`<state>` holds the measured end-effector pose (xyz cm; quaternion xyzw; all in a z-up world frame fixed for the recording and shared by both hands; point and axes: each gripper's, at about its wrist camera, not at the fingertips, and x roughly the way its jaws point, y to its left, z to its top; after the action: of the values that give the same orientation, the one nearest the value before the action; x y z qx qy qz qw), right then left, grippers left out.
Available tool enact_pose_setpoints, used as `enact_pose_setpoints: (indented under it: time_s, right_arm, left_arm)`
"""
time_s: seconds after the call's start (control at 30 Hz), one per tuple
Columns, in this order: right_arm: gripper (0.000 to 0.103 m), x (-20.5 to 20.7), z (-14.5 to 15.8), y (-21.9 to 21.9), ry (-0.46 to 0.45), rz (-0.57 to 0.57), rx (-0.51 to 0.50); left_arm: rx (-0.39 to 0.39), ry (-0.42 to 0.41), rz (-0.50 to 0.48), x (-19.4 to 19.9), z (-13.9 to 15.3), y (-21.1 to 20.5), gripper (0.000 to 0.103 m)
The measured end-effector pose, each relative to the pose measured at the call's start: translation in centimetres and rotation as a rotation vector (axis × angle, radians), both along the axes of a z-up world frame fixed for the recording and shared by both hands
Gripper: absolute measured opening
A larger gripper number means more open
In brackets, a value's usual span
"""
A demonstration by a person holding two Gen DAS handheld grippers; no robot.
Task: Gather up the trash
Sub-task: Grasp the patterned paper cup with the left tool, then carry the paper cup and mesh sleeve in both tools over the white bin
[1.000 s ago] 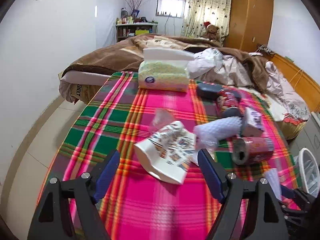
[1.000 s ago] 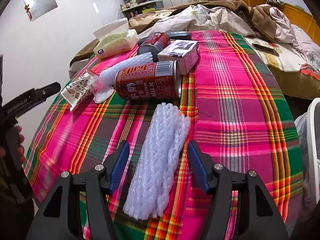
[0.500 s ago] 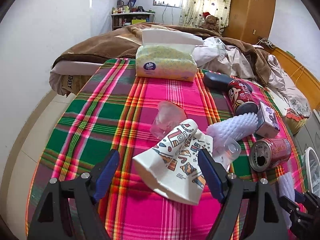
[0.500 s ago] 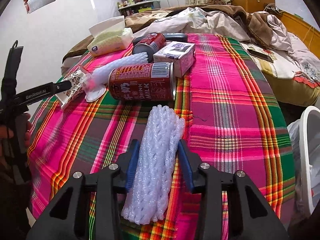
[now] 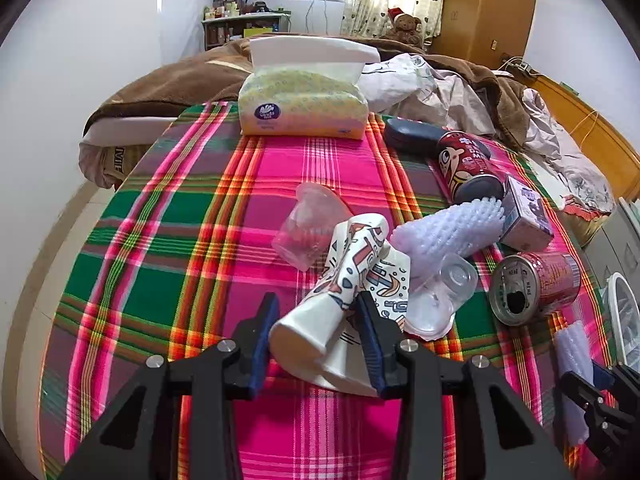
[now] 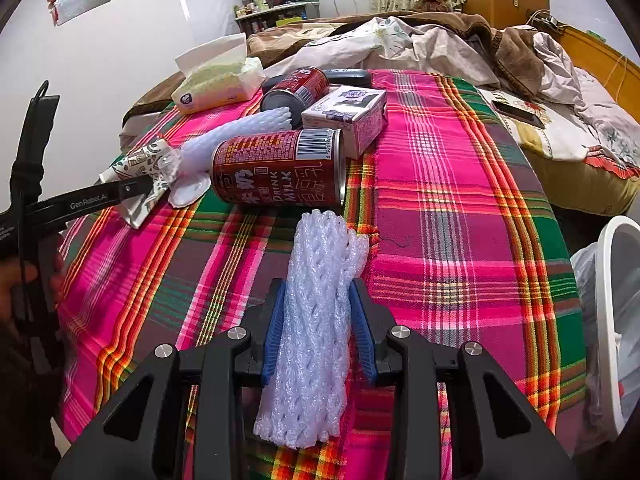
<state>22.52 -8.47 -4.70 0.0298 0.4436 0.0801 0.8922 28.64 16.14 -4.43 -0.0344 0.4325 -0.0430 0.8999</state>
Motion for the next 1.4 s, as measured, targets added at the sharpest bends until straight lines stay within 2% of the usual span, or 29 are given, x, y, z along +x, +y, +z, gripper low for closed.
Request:
enact_pose_setpoints:
  time_s: [0.13,0.2,0.23,0.33,0.87,1.4]
  right_arm:
    - [0.034,0.0,0.0,0.1,-0.002,0.002,-0.001]
    - [0.033,0.0,0.0,-0.1,-0.002,0.002,0.005]
    - [0.032,-0.1,0.1,-0.1,-0.004,0.002,0.008]
    - [0.03,-0.2,0.1,-0.2,-0.008,0.003,0.016]
    - [0.028,-1.5,1.6,-1.3,-0.064,-0.016,0.041]
    - [0.028,-3.4,3.7,-4.7,-0.138,-0.074,0.058]
  left_arm:
    - [-0.02,0.005,0.012,0.1,0.0,0.0,0.041]
    - [-0.022,-0.001,0.019,-0.2,0.1,-0.1,0.033]
    - [-0.029,-0.003,0.017,-0.2,0.2,-0.3,0.025]
    - [-0.032,-0.012,0.023,-1.0,0.6,-0.6,0.022]
    - [-0.022,-0.087,0.032,-6.2,3.1,-3.1,0.022]
    - [-0.028,-0.156,-0.084,-11.2,6.3,-9.5,0.022]
